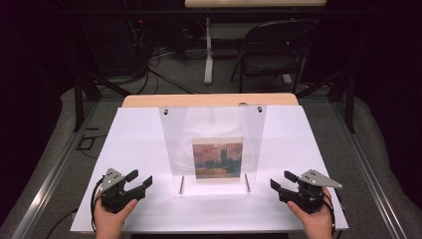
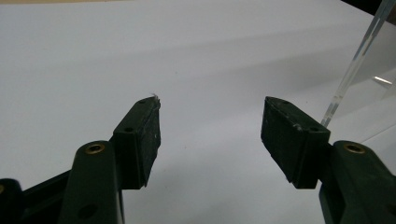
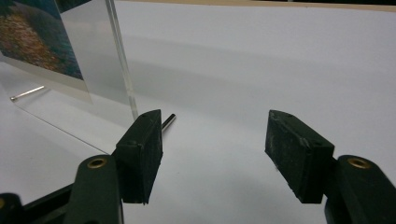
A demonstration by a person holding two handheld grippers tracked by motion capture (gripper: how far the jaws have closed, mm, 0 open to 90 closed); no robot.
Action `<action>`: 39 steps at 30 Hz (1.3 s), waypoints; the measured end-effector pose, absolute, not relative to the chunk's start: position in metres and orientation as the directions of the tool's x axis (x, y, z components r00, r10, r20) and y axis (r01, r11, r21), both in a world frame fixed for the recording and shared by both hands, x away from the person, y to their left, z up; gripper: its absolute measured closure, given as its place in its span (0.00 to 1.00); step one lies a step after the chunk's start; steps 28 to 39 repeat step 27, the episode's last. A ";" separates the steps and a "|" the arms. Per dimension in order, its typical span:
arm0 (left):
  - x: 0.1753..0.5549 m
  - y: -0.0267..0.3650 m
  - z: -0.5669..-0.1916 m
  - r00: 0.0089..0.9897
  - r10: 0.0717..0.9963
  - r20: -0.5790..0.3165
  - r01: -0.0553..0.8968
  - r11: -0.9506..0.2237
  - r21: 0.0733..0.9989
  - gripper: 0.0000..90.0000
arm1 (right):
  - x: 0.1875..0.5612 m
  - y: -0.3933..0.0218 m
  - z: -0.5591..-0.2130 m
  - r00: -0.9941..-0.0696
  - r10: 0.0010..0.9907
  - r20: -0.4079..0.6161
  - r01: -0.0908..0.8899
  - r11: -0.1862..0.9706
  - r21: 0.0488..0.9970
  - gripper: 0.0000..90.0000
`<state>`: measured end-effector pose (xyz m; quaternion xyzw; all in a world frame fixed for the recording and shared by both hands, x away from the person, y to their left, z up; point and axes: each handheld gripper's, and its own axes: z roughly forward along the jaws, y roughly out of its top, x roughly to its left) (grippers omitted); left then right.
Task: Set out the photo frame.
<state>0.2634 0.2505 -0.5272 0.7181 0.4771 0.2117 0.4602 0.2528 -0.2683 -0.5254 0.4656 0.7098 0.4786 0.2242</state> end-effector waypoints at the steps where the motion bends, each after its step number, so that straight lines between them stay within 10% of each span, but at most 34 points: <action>1: 0.263 0.250 -0.528 0.458 0.879 -0.135 0.490 -0.123 0.863 0.42 | 0.253 -0.269 -0.526 -0.464 0.877 0.123 0.441 0.108 0.891 0.40; 39: 0.270 0.241 -0.543 0.486 0.855 -0.183 0.543 -0.131 0.830 0.42 | 0.262 -0.264 -0.547 -0.479 0.860 0.176 0.545 0.134 0.828 0.41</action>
